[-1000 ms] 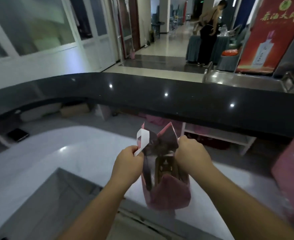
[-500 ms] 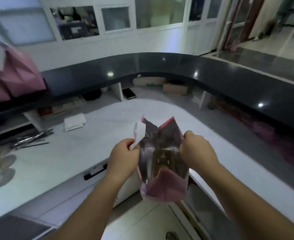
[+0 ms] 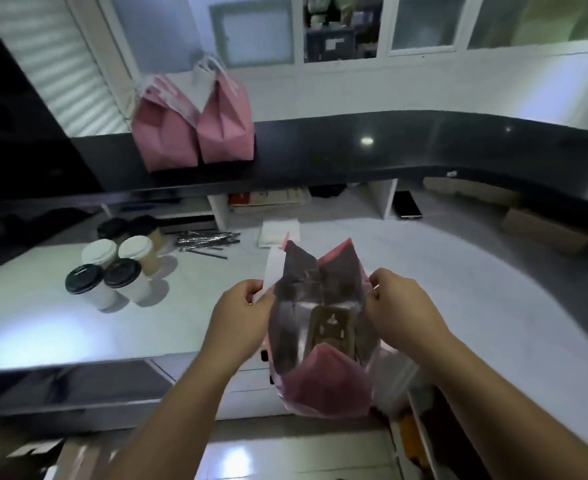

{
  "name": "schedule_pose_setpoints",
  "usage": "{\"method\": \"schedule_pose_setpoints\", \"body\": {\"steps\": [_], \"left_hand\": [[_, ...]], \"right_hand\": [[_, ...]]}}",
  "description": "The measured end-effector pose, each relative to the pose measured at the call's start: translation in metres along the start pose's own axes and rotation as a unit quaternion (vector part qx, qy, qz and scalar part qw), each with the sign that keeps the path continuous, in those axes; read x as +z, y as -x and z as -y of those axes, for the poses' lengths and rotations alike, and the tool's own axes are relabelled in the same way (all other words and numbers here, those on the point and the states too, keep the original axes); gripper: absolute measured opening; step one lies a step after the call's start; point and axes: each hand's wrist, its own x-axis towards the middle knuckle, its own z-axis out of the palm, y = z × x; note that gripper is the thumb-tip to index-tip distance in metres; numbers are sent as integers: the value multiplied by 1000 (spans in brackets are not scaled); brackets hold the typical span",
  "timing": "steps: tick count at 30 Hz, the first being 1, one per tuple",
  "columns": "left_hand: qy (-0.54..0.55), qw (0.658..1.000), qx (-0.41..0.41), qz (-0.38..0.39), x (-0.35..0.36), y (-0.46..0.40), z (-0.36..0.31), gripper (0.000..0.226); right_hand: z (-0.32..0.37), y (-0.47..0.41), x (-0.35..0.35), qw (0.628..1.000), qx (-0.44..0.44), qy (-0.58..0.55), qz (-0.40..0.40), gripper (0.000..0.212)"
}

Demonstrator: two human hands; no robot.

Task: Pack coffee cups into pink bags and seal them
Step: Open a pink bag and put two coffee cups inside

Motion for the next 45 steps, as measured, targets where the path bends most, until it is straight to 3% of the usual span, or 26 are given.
{"method": "schedule_pose_setpoints", "body": {"steps": [2, 4, 7, 9, 11, 15, 17, 20, 22, 29, 36, 39, 42, 44, 45], "left_hand": [[11, 1000, -24, -16, -11, -12, 4, 30], [24, 998, -47, -34, -25, -22, 12, 15], [14, 996, -56, -66, -50, -37, 23, 30], [17, 993, -75, -90, -67, -49, 31, 15], [18, 990, -86, -107, -84, -65, 41, 14], [-2, 993, -71, -92, -114, -100, 60, 24], [-6, 995, -56, -86, -129, -120, 72, 13], [-18, 996, -44, -71, -155, -149, 87, 23], [-18, 997, -42, -55, -171, -166, 98, 11], [-13, 999, -37, 35, -201, -202, 129, 24], [64, 978, -29, 195, -224, -207, 144, 79], [105, 952, -32, 287, -242, -212, 154, 81], [111, 967, -58, 221, -256, -230, 172, 53], [-98, 989, -53, 98, -261, -251, 193, 45], [-227, 971, -52, 53, -262, -260, 204, 53]], "right_hand": [[16, -24, 8, 999, -27, -12, 17, 23], [34, -45, 19, 998, -55, -17, 29, 22], [66, -67, 38, 994, -88, -29, 51, 21], [87, -79, 50, 992, -102, -37, 70, 22], [107, -90, 62, 989, -113, -41, 82, 21], [143, -112, 86, 988, -124, -46, 79, 22], [160, -121, 100, 989, -122, -38, 79, 24], [184, -128, 114, 991, -105, -30, 72, 28], [199, -134, 124, 993, -95, -31, 60, 28], [235, -145, 152, 997, -41, -23, 53, 28], [238, -148, 159, 997, -8, -44, 66, 22], [234, -152, 159, 996, -12, -48, 72, 15], [229, -156, 161, 996, -17, -40, 73, 16], [225, -158, 165, 997, -17, -35, 72, 18], [224, -158, 166, 997, -16, -32, 73, 19]]}}
